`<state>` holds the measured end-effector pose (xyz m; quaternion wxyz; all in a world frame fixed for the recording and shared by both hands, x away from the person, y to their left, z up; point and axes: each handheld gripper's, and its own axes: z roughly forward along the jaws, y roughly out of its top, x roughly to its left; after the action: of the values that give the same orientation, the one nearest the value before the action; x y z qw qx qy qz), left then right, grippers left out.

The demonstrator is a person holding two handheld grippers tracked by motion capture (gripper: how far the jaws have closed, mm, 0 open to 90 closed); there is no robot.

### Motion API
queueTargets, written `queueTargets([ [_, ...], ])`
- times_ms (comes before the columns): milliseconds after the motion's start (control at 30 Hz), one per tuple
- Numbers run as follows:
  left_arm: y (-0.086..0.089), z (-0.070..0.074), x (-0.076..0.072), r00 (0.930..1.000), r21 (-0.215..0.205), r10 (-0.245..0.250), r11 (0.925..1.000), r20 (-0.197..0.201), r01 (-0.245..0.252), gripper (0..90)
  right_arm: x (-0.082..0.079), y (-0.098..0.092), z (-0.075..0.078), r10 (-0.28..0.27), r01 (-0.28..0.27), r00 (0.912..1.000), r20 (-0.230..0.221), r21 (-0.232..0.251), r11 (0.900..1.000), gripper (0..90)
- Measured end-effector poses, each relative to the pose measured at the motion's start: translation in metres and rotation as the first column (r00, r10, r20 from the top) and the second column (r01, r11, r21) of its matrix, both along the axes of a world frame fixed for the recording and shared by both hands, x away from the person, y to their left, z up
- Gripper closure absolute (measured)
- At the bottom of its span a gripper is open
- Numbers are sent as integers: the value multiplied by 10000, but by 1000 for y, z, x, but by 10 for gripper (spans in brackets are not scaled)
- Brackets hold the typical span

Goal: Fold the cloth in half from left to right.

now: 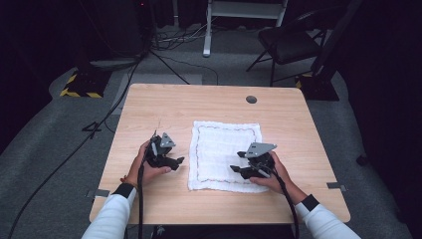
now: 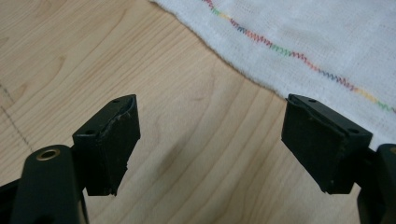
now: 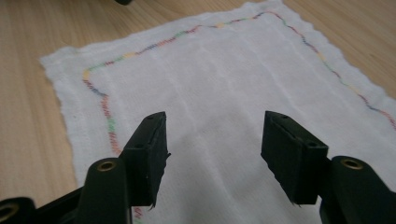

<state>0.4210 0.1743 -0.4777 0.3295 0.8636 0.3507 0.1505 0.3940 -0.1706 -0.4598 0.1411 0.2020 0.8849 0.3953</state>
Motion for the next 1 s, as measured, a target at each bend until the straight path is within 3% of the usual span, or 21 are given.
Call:
queueTargets([
  [67, -2, 3, 5, 9997, -142, 105, 9998, 224, -102, 207, -4, 9, -2, 276, -277, 9996, -27, -31, 9996, 413],
  [167, -5, 5, 19, 9992, -391, 312, 9988, 251, -302, 207, -9, 23, -3, 680, -681, 9977, -69, -61, 9977, 427],
  [233, -7, 5, 29, 9992, -431, 388, 9983, 13, -387, 207, -13, 33, -4, 1032, -1032, 9947, -27, -128, 9946, 442],
  [567, -20, 3, 76, 9947, -992, 971, 9900, -349, -1001, 203, -29, 81, -16, 2352, -2358, 9717, -226, -252, 9715, 464],
  [733, -36, -2, 95, 9901, -746, 1371, 9875, -285, -1389, 203, -39, 102, -21, 2691, -2695, 9630, -164, -363, 9623, 470],
  [833, -45, -7, 104, 9819, -243, 1892, 9816, 4, -1892, 205, -41, 111, -23, 2737, -2739, 9618, -99, -371, 9611, 481],
  [1000, -53, -14, 114, 9752, -202, 2213, 9750, 7, -2213, 203, -41, 118, -28, 2771, -2771, 9608, -52, -398, 9600, 495],
])
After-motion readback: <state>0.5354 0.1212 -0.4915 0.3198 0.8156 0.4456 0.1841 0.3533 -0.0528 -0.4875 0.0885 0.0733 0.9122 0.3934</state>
